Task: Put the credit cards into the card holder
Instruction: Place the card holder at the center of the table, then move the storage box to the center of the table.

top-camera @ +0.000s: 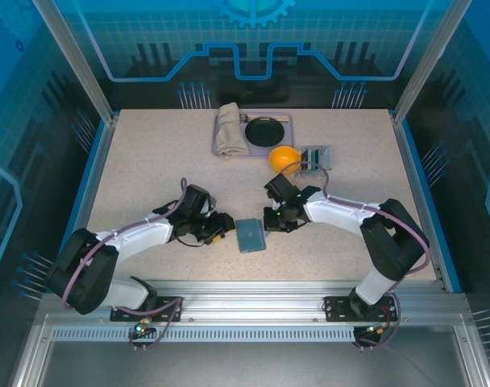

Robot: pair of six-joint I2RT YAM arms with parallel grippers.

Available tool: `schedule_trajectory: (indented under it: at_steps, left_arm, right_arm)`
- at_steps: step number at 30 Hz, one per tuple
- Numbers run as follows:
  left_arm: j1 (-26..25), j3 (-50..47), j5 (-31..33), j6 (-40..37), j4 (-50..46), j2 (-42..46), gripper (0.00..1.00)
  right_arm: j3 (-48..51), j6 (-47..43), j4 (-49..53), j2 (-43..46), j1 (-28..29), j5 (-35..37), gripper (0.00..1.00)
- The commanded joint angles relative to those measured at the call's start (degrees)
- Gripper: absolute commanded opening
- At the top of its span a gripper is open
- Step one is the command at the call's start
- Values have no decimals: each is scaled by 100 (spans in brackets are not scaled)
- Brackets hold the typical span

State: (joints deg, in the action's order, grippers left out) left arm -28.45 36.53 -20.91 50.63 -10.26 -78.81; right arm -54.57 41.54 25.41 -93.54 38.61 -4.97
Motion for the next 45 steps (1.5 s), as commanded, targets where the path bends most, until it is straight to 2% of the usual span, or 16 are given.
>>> schedule_trajectory:
  at_steps: [1,5,13,14,15,20,23,27,30,34,39,41,45]
  left_arm:
    - [-217,520,328,-265,-658,-137,53]
    - [-580,1004,517,-352,-947,-387,52]
    - [-1198,1950,1114,-449,-1774,-1274,53]
    - [-1282,2086,1252,-454,-1906,-1377,52]
    - [-1338,2177,1330,-447,-1988,-1439,53]
    - [-1392,2359,1604,-255,-2133,-1554,54]
    - [-1382,2417,1887,-206,-2222,-1407,58]
    - [-1286,2636,2024,-216,-2296,-1357,60]
    - [-1182,2785,1973,-186,-2231,-1424,62]
    - [-1079,3059,1915,-194,-2288,-1605,62]
    - [-1040,3245,1941,-255,-2420,-1710,62]
    - [-1017,3239,1929,-256,-2458,-1708,62]
    - [-996,3185,1915,-264,-2496,-1707,62]
  right_arm:
    - [383,165,-256,195,-196,-310,7]
    - [830,391,-682,271,-365,-657,7]
    - [944,522,-976,558,-556,-1083,9]
    - [936,482,-944,556,-557,-1035,12]
    - [915,434,-853,542,-562,-913,19]
    - [671,-54,-46,621,-673,-178,30]
    - [592,-371,93,1094,-1012,-83,43]
    - [186,-931,198,1402,-1850,-149,63]
    - [-468,-1329,437,1080,-2597,-303,69]
    - [-1293,-1429,632,383,-3324,-385,68]
    - [-2105,-1351,845,-420,-3698,-156,68]
    - [-2358,-1339,834,-698,-3840,-319,69]
    - [-3225,-1540,1129,-1360,-3963,-299,74]
